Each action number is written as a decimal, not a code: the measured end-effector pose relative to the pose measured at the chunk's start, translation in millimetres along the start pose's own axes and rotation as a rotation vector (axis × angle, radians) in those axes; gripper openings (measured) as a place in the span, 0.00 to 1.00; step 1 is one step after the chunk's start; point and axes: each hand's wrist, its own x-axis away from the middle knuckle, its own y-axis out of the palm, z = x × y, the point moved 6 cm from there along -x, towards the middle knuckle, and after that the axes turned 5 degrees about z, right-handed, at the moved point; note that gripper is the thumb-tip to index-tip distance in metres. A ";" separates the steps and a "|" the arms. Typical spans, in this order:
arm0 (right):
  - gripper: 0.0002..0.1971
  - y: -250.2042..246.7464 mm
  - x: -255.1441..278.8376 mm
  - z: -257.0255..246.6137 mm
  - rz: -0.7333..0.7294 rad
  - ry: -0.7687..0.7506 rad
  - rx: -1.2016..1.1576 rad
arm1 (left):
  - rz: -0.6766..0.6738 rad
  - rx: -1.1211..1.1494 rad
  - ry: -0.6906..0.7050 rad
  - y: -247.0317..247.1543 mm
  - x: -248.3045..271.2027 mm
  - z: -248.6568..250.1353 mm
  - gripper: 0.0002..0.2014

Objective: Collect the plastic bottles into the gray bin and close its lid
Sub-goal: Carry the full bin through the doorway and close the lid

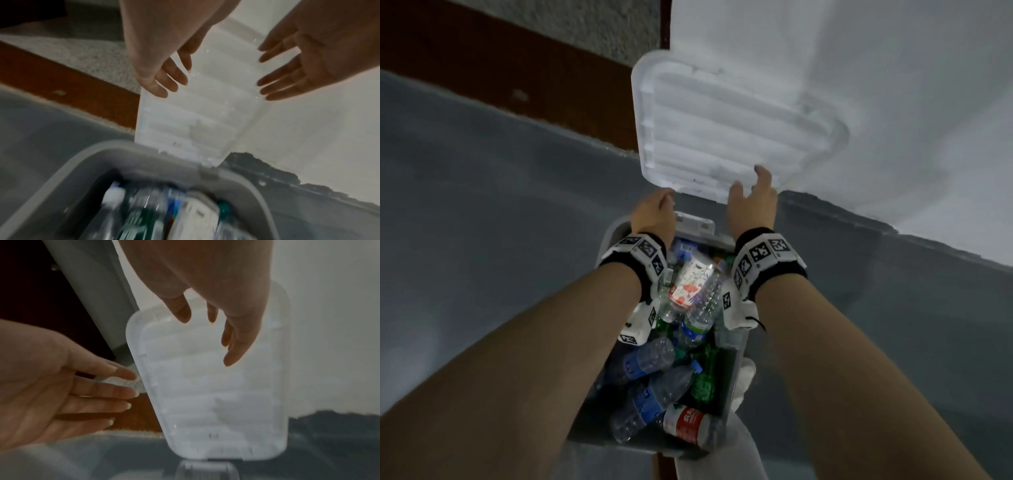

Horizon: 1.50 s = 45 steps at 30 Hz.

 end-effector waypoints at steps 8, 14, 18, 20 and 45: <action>0.30 -20.5 -46.3 -86.4 0.021 -0.234 0.089 | -0.005 0.139 0.130 0.2 -40.5 85.4 0.15; 0.30 -12.7 -62.9 -83.0 -0.100 -0.158 0.227 | -0.014 -0.007 0.335 -18.4 -44.9 102.1 0.16; 0.24 -17.7 -57.5 -80.7 -0.037 -0.148 0.153 | 0.072 -0.033 0.481 -29.3 -38.0 102.9 0.15; 0.23 -16.2 -42.2 -75.7 -0.048 -0.135 0.115 | 0.132 -0.029 0.572 -33.5 -28.4 104.3 0.15; 0.14 18.6 154.4 91.2 0.237 0.499 -0.825 | -0.298 -0.876 0.443 -9.5 58.0 -11.7 0.21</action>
